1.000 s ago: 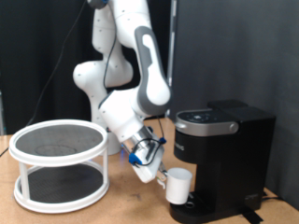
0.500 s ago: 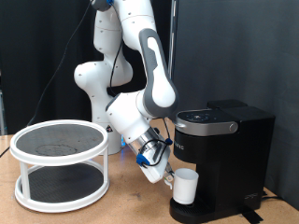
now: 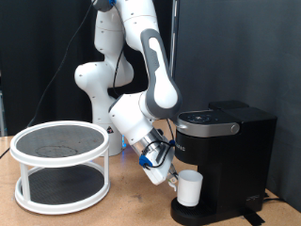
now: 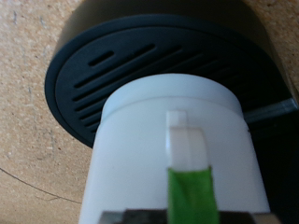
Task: Make a cup of coffee with the keurig machine
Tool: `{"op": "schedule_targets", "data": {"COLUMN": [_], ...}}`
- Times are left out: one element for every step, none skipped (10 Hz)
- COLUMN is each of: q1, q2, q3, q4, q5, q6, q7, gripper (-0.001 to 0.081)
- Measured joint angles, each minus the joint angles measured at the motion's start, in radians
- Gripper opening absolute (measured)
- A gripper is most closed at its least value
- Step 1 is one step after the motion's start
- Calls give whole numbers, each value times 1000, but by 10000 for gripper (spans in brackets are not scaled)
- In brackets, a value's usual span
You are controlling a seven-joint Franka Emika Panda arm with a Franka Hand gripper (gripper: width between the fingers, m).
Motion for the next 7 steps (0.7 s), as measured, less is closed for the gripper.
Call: {"op": "schedule_targets", "data": {"q1": [0, 0, 0, 0, -1, -3, -9], "q2": [7, 11, 14, 17, 17, 17, 12], "q3": [1, 2, 2, 2, 2, 1, -3], "q4": [5, 8, 10, 10, 10, 5, -8], "q5": [3, 7, 7, 7, 7, -2, -32], "q6": [4, 7, 8, 8, 7, 1, -16], "q7": [-1, -3, -3, -3, -3, -3, -3], "gripper": [4, 117, 253, 253, 466, 604, 604]}}
